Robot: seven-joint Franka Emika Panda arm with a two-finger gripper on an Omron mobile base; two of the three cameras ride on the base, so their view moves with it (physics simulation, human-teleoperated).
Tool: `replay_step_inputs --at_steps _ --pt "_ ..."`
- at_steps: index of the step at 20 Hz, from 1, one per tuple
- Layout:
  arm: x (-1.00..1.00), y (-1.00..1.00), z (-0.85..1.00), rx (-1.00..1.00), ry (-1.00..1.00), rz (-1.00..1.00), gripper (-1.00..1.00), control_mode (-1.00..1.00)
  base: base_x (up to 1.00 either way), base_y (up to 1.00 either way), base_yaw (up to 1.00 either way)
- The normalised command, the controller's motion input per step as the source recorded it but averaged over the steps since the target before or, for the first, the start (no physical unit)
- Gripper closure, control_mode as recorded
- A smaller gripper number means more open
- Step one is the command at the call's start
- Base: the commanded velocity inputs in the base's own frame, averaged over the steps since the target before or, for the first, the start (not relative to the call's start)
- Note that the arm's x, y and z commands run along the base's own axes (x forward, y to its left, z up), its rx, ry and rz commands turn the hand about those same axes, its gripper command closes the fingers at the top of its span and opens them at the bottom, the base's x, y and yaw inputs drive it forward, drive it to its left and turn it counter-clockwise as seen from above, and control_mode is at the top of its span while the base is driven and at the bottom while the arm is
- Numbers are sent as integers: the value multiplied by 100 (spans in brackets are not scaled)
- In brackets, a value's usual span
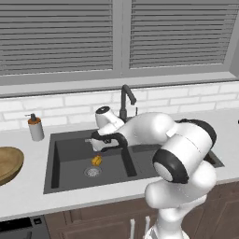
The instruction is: Pick the squash from the sink and place it in the bowl. Then pick the bowl and place it in the microwave. Then close the microwave door and press the start button.
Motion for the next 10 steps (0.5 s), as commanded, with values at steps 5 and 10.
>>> replay_step_inputs --at_steps 5,10 --pt "21 1 -39 0 5 0 -100 -100 0 0 0" --pt "16 15 -35 0 0 0 -100 -100 0 0 0"
